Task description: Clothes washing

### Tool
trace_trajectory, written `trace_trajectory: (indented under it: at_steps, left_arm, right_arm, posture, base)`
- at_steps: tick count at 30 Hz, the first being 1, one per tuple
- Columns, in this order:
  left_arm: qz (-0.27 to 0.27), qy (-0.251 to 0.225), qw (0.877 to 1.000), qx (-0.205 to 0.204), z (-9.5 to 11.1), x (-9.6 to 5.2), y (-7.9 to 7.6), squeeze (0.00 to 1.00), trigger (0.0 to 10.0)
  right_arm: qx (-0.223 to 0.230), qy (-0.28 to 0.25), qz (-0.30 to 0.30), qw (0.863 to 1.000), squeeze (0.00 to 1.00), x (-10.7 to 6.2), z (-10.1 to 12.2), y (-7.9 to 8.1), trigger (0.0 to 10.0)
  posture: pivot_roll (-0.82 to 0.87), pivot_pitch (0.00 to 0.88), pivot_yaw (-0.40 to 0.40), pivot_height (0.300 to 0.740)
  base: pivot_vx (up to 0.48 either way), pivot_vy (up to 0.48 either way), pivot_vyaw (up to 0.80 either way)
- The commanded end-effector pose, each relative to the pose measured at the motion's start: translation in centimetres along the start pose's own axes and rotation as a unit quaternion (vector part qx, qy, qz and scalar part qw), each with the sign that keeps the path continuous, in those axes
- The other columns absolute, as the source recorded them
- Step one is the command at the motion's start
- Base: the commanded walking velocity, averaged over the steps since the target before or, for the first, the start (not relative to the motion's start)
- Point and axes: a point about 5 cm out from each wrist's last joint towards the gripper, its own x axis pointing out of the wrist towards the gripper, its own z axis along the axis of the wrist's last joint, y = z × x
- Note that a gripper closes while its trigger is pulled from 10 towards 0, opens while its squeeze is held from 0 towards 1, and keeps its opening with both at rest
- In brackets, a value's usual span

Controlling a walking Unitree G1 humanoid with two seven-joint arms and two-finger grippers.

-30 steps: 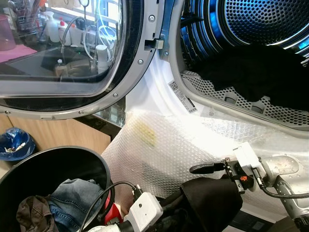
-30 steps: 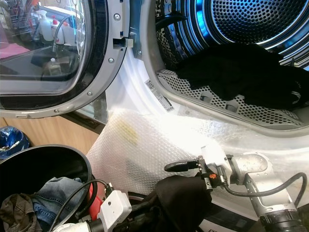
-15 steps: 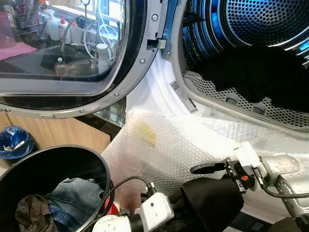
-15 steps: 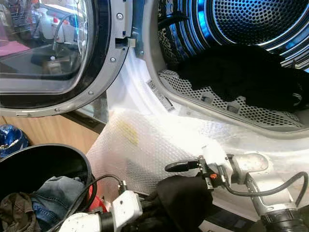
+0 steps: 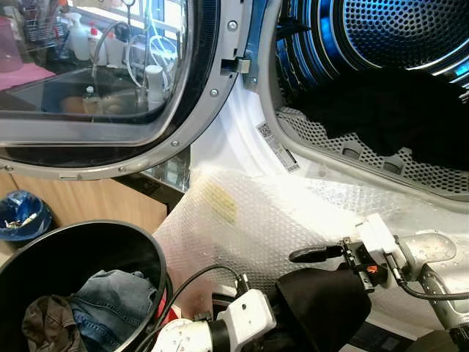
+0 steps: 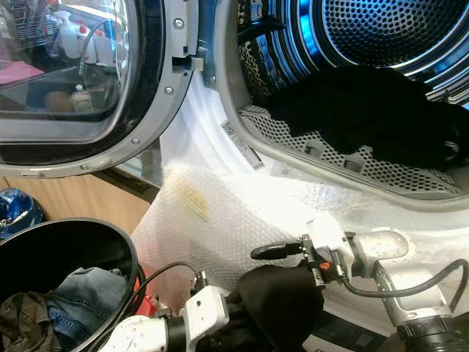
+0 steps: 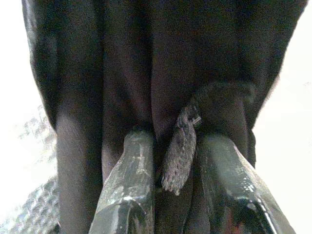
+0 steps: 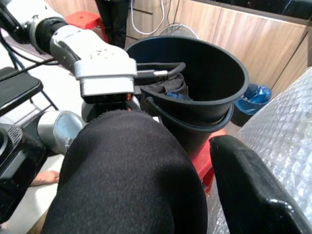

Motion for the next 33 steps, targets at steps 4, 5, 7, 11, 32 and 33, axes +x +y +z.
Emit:
trace_trajectory:
  at_steps: [4,5,7,11,32,33]
  left_arm:
    - [-0.003,-0.011,1.0,-0.009,0.06,-0.85,-0.73,0.0,0.0]
    - [0.001,-0.013,1.0,-0.011,0.0,-0.9,-0.78,0.0,0.0]
    - [0.004,-0.021,1.0,-0.01,0.19,-0.63,-0.71,0.0,0.0]
    - [0.003,-0.026,1.0,-0.009,0.34,-0.38,-0.6,0.0,0.0]
    - [0.028,-0.036,0.999,0.001,0.5,-1.0,-0.67,0.0,0.0]
    - [0.028,-0.039,0.999,0.002,0.61,-0.98,-0.67,0.0,0.0]
  right_arm:
    - [-0.011,0.001,-0.008,1.0,0.0,-0.74,0.62,-0.06,10.0]
    - [-0.011,0.0,-0.007,1.0,0.0,-0.67,0.55,-0.12,10.0]
    - [-0.011,-0.001,-0.007,1.0,0.0,-0.65,0.55,-0.14,10.0]
    - [-0.012,0.0,-0.007,1.0,0.0,-0.72,0.59,-0.15,10.0]
    - [-0.01,0.001,-0.01,1.0,0.0,-0.86,0.49,-0.08,10.0]
    - [-0.01,0.0,-0.009,1.0,0.0,-0.85,0.49,-0.08,10.0]
  posture:
    - [0.04,0.063,-0.187,0.74]
    - [0.04,0.064,-0.189,0.74]
    - [0.04,0.063,-0.189,0.74]
    - [0.04,0.062,-0.193,0.74]
    - [0.04,0.066,-0.193,0.74]
    - [0.04,0.065,-0.192,0.74]
  base:
    - [0.0,0.0,0.0]
    - [0.0,0.0,0.0]
    - [0.0,0.0,0.0]
    - [0.0,0.0,0.0]
    - [0.0,0.0,0.0]
    - [0.0,0.0,0.0]
